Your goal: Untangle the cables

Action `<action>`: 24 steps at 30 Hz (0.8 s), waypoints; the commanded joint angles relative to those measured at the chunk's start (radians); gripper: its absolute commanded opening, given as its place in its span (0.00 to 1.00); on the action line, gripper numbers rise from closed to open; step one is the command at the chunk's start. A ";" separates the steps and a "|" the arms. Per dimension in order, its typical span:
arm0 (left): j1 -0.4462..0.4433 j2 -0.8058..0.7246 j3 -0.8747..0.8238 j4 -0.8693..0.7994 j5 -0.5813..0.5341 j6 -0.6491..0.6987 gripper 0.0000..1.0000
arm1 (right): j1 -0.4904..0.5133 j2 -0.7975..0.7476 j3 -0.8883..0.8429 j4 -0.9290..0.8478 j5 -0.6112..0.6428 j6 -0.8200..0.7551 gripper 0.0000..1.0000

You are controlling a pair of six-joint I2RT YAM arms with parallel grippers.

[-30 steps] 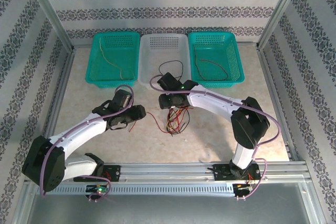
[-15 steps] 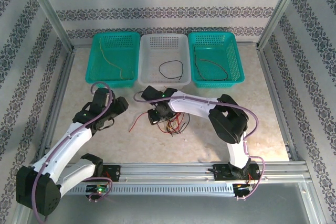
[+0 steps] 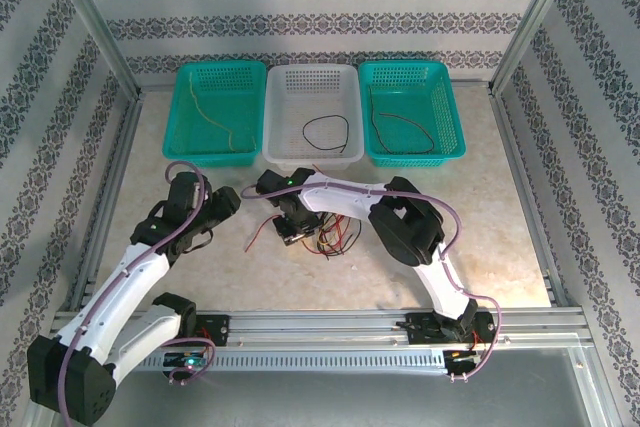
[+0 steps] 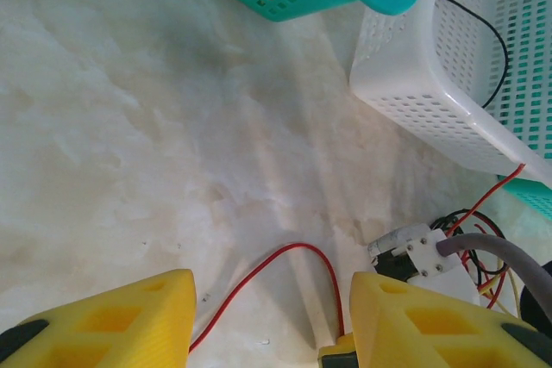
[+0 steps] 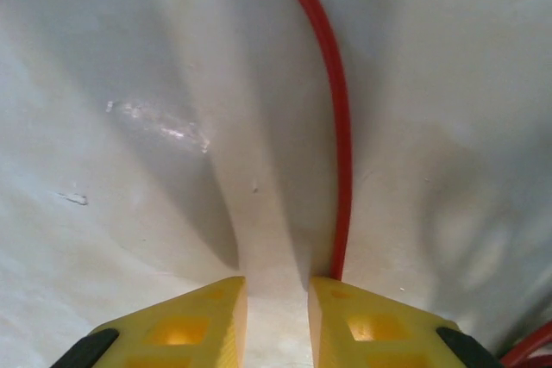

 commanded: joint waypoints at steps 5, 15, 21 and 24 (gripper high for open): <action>0.016 -0.006 -0.016 -0.003 0.010 0.001 0.50 | 0.016 -0.111 -0.043 0.005 0.078 0.010 0.27; 0.018 -0.001 -0.036 0.009 0.022 0.006 0.50 | -0.009 0.022 0.038 -0.061 0.033 -0.005 0.29; 0.019 -0.002 -0.035 0.018 0.028 0.010 0.51 | -0.014 0.047 0.054 -0.066 0.010 -0.017 0.14; 0.021 0.000 -0.031 0.021 0.027 0.015 0.51 | -0.018 0.026 0.050 -0.067 0.040 -0.006 0.00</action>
